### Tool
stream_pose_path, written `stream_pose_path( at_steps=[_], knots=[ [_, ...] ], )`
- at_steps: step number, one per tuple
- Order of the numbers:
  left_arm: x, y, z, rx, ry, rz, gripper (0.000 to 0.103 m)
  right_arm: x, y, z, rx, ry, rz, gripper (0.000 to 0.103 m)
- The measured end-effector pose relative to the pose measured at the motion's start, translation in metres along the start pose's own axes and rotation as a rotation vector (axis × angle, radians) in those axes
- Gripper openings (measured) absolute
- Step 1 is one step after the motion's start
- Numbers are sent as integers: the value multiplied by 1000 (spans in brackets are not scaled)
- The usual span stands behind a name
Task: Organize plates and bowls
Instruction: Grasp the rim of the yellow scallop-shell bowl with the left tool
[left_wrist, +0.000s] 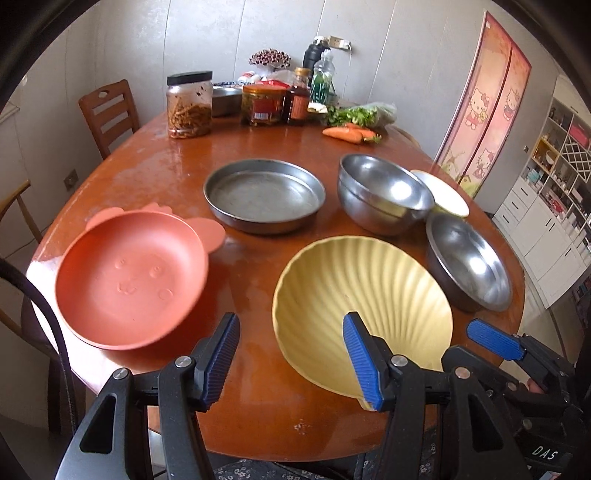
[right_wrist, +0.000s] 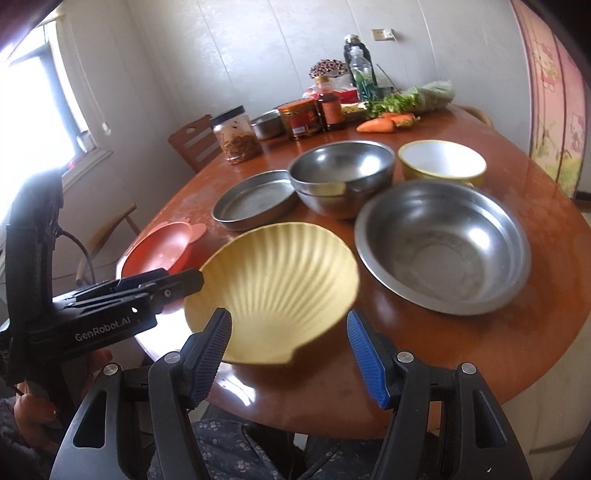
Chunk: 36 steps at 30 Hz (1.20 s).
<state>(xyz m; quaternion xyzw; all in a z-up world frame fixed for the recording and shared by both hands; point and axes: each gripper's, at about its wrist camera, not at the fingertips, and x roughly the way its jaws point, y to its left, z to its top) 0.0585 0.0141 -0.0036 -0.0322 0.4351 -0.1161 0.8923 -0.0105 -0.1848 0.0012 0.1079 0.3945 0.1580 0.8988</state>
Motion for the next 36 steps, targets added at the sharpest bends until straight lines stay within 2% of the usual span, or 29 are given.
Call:
stream_pose_path(
  at_steps=[10,17,20,23,36],
  knots=[
    [18,-4,-4,6,38,-8,58,19,-8,0,5,18,-13,67],
    [30,-4,-4,-18,70,-70,57,33,-4,3,-37,17,-21,66],
    [31,-1,-3,-22,59,-73,57,37,-1,4,-66,19,-36,65],
    [30,-1,-4,-21,54,-77,56,38,2,4,-86,18,-36,60],
    [-1,7,-5,-18,-14,-52,55,24,23,7,-150,-28,-28,59]
  ],
)
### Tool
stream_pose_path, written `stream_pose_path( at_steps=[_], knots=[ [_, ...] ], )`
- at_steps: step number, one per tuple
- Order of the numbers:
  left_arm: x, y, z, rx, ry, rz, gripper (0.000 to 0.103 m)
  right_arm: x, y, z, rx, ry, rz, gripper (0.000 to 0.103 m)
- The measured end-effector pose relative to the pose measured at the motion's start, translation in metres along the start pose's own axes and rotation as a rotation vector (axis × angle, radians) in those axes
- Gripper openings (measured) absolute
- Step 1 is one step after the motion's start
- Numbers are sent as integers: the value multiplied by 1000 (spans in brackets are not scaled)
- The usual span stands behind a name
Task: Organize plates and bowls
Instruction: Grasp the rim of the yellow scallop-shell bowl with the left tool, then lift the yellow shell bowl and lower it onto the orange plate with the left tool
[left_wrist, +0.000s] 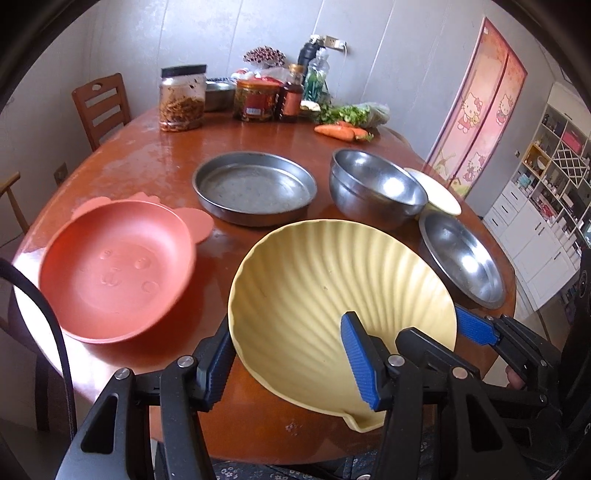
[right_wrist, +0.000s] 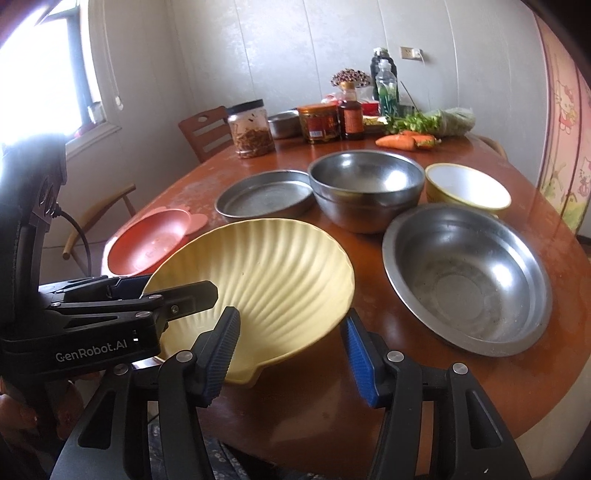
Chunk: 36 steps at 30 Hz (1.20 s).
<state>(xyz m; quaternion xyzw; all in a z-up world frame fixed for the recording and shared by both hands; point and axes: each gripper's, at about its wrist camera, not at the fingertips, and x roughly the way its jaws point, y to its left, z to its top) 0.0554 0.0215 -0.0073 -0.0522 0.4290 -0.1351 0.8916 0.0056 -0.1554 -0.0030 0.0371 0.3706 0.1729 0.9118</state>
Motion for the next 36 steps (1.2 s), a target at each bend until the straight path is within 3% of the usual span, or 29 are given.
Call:
stream_pose_path(
  at_steps=[9,17,26,36],
  knots=[
    [-32,35,2,-60,-80,53,55,1,34,16,-67,-36,56,59],
    [-47,81,5,-126,-122,140,56,28,82,34,-154,-38,118,59],
    [-42,127,15,-197,-125,177,56,70,120,48,-197,5,143,59],
    [-24,151,25,-216,-87,222,56,104,132,59,-205,46,148,59]
  ],
)
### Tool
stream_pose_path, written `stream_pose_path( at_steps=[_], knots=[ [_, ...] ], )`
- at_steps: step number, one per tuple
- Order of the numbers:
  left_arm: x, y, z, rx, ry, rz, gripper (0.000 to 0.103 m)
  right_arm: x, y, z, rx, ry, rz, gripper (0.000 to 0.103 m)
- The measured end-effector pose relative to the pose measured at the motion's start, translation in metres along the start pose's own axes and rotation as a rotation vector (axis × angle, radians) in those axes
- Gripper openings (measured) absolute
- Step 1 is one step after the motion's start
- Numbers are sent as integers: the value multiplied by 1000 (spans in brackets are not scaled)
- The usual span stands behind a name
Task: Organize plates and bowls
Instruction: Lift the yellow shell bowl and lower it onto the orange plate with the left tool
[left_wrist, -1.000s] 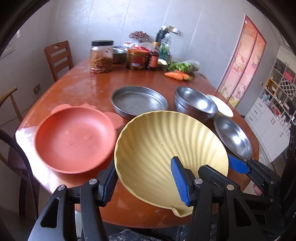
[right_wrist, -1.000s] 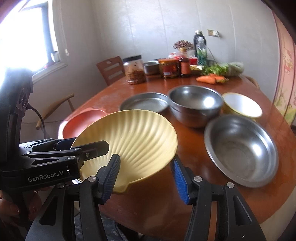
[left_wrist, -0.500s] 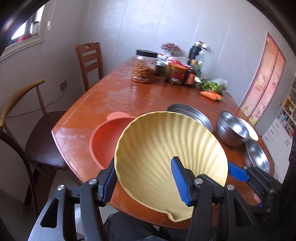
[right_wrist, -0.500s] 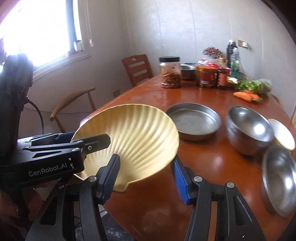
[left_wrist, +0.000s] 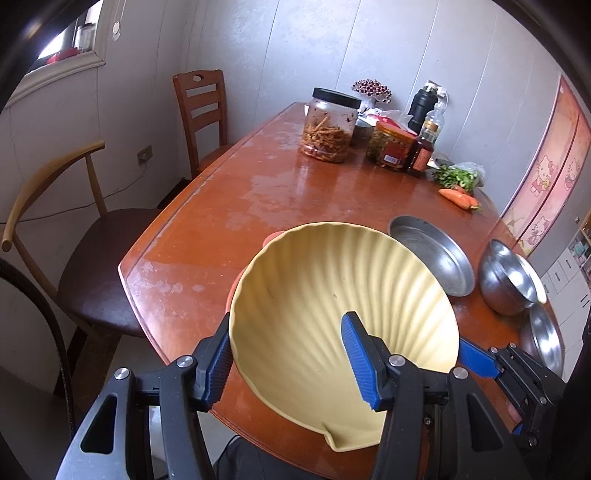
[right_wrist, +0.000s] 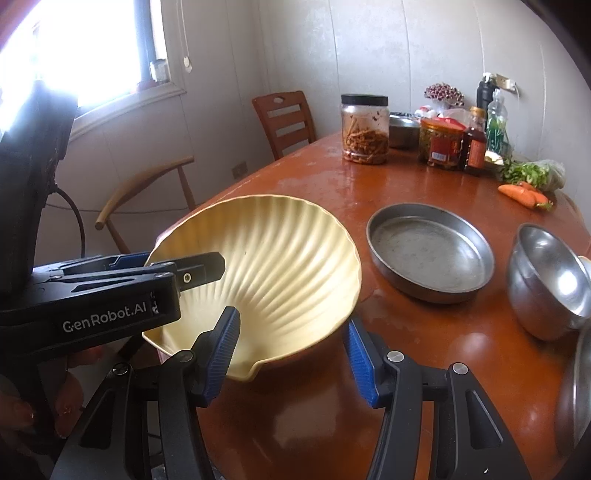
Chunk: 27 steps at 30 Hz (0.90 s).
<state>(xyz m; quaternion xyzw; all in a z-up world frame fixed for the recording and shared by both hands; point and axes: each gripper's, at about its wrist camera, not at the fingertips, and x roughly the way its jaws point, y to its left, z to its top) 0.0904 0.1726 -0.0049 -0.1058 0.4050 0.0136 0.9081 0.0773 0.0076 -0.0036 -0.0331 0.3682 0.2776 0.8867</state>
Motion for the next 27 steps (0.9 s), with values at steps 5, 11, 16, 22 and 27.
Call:
stream_pose_path(
  at_steps=[5,11,16,22,27],
  knots=[
    [6,1,6,0,3,5,56,5,0,3,-10,-6,-7,59],
    [6,2,7,-5,4,17,56,5,3,3,-27,-7,-14,59],
    [7,8,7,-21,12,27,56,4,7,3,-40,-7,-8,59],
    [9,11,7,-28,12,35,56,4,9,5,-42,-3,-2,59],
    [9,14,7,-43,13,39,56,2,11,3,-41,3,9,59]
  ],
)
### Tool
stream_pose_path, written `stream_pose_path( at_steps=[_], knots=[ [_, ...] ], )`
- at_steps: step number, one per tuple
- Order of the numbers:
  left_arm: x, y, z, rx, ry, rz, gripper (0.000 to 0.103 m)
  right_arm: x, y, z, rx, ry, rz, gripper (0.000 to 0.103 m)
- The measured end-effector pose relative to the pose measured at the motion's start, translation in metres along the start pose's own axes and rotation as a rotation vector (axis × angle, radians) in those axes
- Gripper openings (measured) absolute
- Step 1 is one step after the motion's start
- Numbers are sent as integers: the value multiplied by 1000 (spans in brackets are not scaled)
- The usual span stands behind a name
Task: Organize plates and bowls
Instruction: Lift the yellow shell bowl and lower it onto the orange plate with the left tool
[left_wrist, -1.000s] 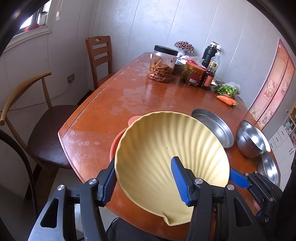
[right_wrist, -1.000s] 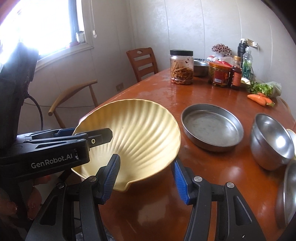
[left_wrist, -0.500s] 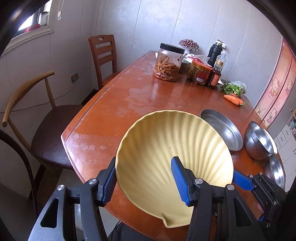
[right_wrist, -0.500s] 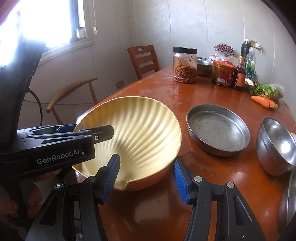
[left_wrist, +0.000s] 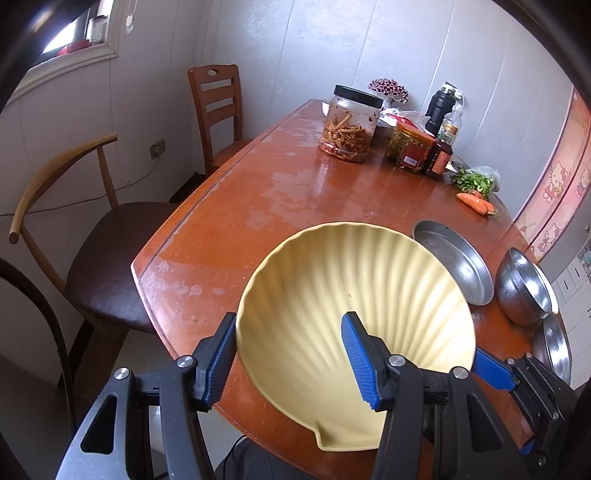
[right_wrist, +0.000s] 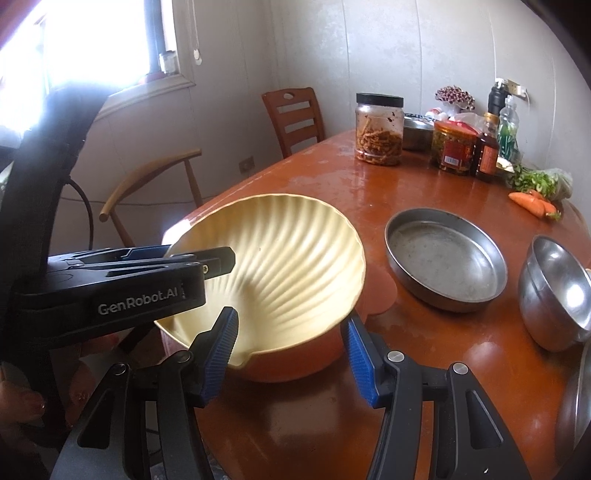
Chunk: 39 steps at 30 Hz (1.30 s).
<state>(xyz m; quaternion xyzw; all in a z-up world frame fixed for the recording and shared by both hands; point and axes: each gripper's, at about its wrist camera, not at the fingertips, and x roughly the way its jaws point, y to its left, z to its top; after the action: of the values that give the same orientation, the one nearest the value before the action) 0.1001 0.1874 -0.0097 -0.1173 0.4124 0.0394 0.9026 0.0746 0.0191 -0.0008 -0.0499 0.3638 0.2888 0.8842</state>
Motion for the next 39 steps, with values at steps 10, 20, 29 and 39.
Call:
stream_pose_path(
  at_steps=[10,20,29,39],
  knots=[
    [-1,10,-2,-34,5,13,56,-7,3,-3,3,1,36,62],
    [-2,20,-2,-57,7,32,56,-16,9,-10,-5,13,79,62],
    [-2,16,-4,-47,14,22,56,-29,2,-15,6,-5,65,63],
    [-13,6,-5,-27,-4,10,56,-35,2,-19,2,-3,59,63]
  ],
)
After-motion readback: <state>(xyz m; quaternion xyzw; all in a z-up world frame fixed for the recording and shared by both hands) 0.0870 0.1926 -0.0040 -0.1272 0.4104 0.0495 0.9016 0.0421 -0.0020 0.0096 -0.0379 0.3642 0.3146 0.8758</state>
